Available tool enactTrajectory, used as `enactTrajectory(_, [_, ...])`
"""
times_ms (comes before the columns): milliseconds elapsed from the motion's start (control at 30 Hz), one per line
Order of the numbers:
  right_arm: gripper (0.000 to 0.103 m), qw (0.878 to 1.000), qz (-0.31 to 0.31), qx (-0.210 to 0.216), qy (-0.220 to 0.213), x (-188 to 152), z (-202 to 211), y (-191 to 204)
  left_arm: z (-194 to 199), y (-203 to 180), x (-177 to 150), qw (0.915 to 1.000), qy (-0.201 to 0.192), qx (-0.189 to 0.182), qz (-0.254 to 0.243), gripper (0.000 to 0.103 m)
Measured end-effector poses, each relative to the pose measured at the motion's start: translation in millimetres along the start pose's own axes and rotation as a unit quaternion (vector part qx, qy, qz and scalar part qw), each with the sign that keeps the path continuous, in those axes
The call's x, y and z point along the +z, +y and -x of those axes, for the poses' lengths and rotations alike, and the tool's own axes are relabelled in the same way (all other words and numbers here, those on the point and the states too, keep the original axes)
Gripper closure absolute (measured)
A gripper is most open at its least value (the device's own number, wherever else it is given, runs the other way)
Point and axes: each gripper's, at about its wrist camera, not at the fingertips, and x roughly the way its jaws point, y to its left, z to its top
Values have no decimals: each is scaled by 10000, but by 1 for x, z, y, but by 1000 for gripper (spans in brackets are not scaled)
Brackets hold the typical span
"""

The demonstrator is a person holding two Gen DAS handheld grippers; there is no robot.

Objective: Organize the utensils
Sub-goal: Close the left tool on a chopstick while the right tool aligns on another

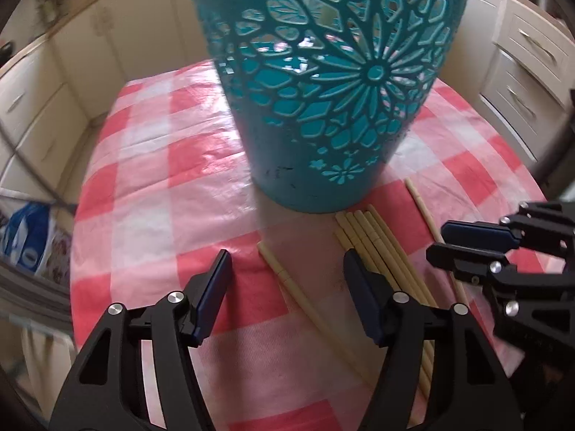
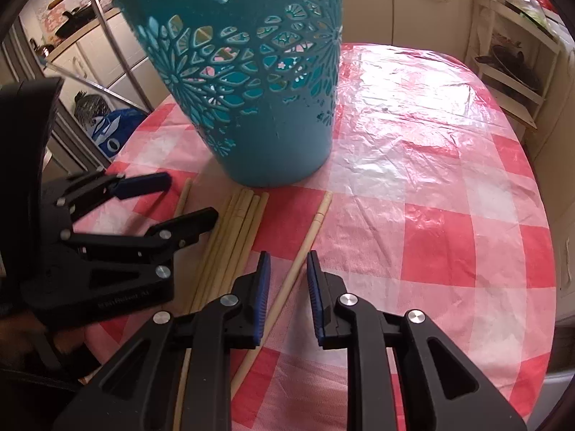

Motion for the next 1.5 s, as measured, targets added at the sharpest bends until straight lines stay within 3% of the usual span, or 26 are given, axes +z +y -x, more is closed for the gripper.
enactTrajectory(167, [93, 9992, 373, -85, 119, 0, 3, 5, -2, 5, 10, 9955, 131, -533, -773, 58])
enactTrajectory(233, [92, 9996, 242, -160, 66, 3, 3, 3, -2, 11, 11, 9957, 136, -561, -725, 67])
enactTrajectory(333, [79, 9998, -22, -216, 36, 8, -1, -2, 1, 17, 9, 9974, 146, -473, -528, 77])
enactTrajectory(433, [79, 9998, 2, -191, 76, 10, -5, 1, 0, 27, 7, 9983, 103, -490, -284, 89])
enactTrajectory(667, [82, 9998, 52, -191, 97, 11, -6, 1, 5, 15, 3, 9964, 32, -464, -707, 91])
enactTrajectory(933, [81, 9997, -64, -247, 47, 15, -7, -2, 5, 21, -1, 9987, 131, -279, -411, 87])
enactTrajectory(1000, [94, 9996, 64, -274, 75, 16, -8, 4, 5, 22, -1, 9987, 129, -328, -358, 90])
enactTrajectory(1133, [94, 9995, 142, -238, 119, 15, -8, 4, 9, 26, -2, 9983, 117, -545, -182, 97])
enactTrajectory(1267, [94, 9994, 120, -293, 125, 16, -9, 3, 7, 25, -3, 9984, 326, -424, -156, 90])
enactTrajectory(1500, [94, 9989, 214, -406, 107, 15, -10, 10, 9, 16, -6, 9985, 409, -204, -302, 89])
